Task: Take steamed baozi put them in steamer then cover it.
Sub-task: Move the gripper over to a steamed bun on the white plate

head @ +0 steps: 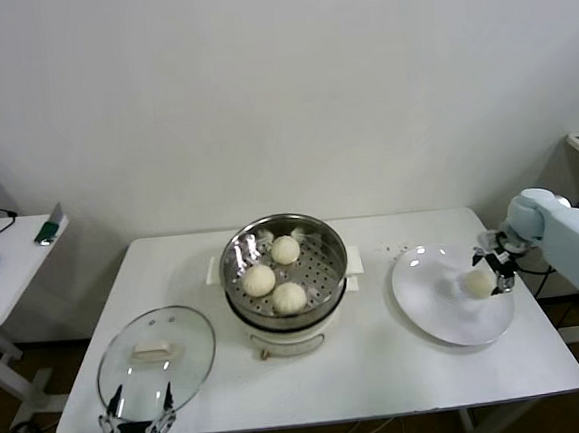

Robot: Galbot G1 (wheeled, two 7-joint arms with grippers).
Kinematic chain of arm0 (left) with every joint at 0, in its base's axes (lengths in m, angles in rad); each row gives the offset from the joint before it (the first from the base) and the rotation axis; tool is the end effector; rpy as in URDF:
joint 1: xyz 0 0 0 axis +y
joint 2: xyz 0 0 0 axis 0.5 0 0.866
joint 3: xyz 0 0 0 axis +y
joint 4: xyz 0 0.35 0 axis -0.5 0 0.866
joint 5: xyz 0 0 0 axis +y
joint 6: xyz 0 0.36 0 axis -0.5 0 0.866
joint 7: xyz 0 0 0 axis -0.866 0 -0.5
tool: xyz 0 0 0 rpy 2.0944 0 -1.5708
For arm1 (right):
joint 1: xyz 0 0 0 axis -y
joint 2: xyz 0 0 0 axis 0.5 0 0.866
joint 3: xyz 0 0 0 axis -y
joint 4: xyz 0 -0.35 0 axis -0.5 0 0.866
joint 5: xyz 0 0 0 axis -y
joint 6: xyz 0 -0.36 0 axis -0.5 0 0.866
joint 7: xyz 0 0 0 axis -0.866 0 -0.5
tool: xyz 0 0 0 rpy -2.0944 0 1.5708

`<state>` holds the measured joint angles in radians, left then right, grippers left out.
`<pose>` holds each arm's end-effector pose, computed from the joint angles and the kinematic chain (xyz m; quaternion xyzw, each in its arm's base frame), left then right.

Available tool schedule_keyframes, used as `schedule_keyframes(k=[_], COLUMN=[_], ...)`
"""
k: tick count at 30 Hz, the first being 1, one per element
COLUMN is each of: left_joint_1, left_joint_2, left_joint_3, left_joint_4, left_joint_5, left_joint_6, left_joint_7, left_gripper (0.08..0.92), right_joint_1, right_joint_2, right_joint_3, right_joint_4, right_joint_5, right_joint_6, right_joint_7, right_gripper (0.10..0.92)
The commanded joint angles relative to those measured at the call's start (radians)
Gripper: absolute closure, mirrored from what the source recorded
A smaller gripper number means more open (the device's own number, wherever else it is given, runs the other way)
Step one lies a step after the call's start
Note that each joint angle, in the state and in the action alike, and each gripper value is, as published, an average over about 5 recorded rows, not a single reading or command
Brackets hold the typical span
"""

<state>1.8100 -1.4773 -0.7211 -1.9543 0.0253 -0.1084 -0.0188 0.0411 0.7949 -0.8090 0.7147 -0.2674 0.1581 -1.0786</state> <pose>0.0928 0.0853 -0.3767 0.0587 -0.9838 -0.1089 0.1294 0.5613 -0.2719 -0.2312 0.4740 -0.4932 0.5786 0.4442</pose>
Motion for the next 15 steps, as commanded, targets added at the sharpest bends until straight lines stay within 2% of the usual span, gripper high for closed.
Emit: schedule_keyframes(k=[1, 10, 15], left_joint_1=[-0.001, -0.007, -0.011], left_joint_2=[-0.001, 0.000, -0.001], left_joint_3=[-0.001, -0.003, -0.002], left_joint_4=[0.006, 0.015, 0.013], left_joint_5=[0.003, 0.003, 0.004], left_joint_6=[-0.001, -0.001, 0.001], left_joint_7=[-0.001, -0.002, -0.002], left_gripper=[0.177, 0.177, 0.177], right_joint_1=[-0.039, -0.038, -0.015], right_joint_2=[0.067, 0.090, 0.089], right_joint_3=[0.075, 0.094, 0.075], right_joint_4=[-0.119, -0.155, -0.154], right_joint_5=[-0.057, -0.077, -0.067], right_joint_6=[0.017, 0.022, 0.020], right_joint_7=[0.003, -0.007, -0.016], right_gripper=[0.203, 0.215, 0.318])
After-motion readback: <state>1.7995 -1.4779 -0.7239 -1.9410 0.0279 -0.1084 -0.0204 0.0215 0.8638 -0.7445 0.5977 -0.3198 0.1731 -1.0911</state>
